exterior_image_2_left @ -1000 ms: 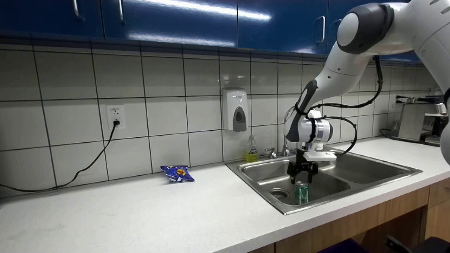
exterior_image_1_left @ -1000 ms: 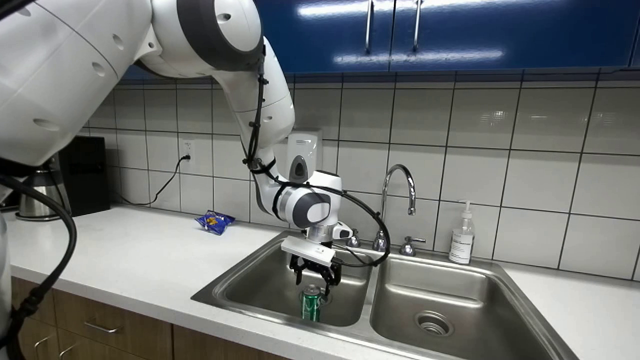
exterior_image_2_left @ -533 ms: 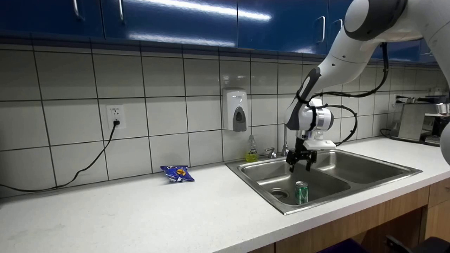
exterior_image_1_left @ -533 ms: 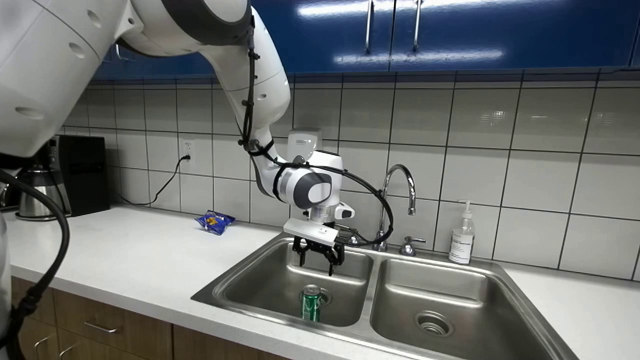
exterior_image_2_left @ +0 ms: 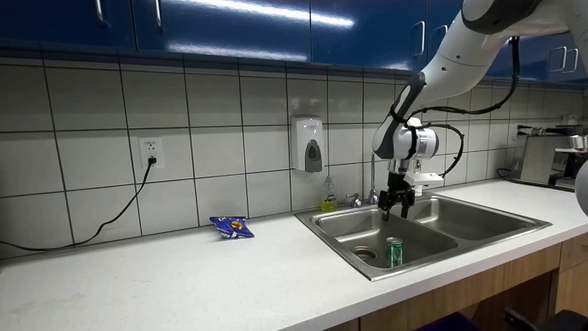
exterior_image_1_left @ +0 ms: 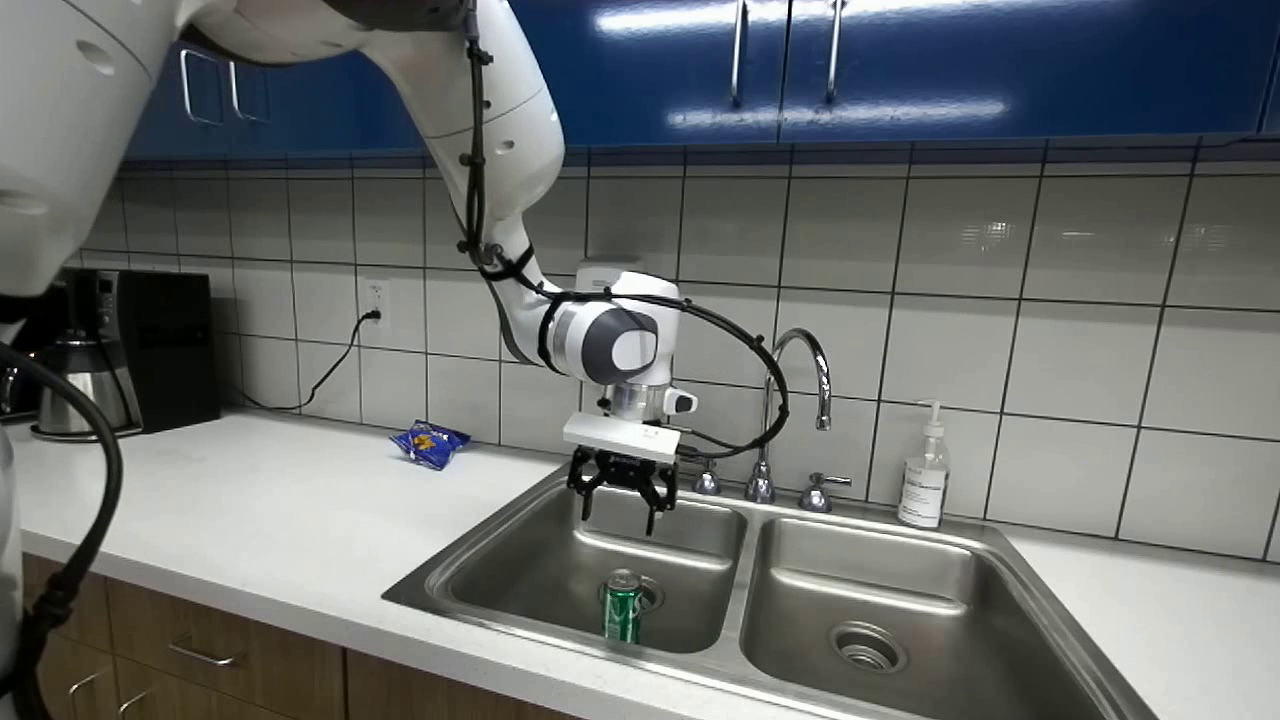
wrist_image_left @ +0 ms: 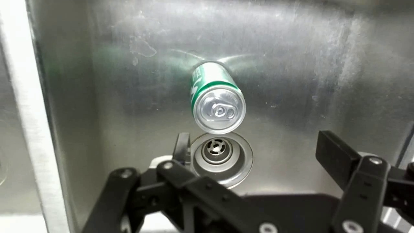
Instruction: Put the can inside the sink
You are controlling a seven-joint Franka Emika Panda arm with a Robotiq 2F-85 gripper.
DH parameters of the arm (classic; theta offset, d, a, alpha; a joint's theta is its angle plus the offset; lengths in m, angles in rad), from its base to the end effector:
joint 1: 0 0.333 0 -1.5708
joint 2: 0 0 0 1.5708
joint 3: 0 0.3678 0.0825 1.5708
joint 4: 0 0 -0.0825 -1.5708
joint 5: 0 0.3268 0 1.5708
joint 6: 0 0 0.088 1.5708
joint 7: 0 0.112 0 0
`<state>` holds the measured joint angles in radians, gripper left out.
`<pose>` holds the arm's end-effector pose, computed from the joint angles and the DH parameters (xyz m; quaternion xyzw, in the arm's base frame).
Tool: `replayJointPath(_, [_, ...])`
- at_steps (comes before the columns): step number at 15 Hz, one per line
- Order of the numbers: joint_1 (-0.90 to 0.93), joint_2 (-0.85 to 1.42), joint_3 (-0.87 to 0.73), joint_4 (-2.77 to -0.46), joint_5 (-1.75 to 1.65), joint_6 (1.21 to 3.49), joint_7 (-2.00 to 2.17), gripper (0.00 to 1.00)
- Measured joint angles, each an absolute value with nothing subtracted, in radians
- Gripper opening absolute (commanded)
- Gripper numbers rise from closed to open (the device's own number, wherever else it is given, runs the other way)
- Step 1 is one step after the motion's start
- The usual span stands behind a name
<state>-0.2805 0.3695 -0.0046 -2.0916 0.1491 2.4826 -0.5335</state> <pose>0.5469 -0.1602 0.3340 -0.9967 -0.0658 -0.0279 0.0374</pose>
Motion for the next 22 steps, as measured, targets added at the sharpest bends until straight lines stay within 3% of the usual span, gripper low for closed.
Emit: replayJointPath(22, [-0.165,-0.173,-0.093,-2.441,0.11,2.232,-0.525,1.0])
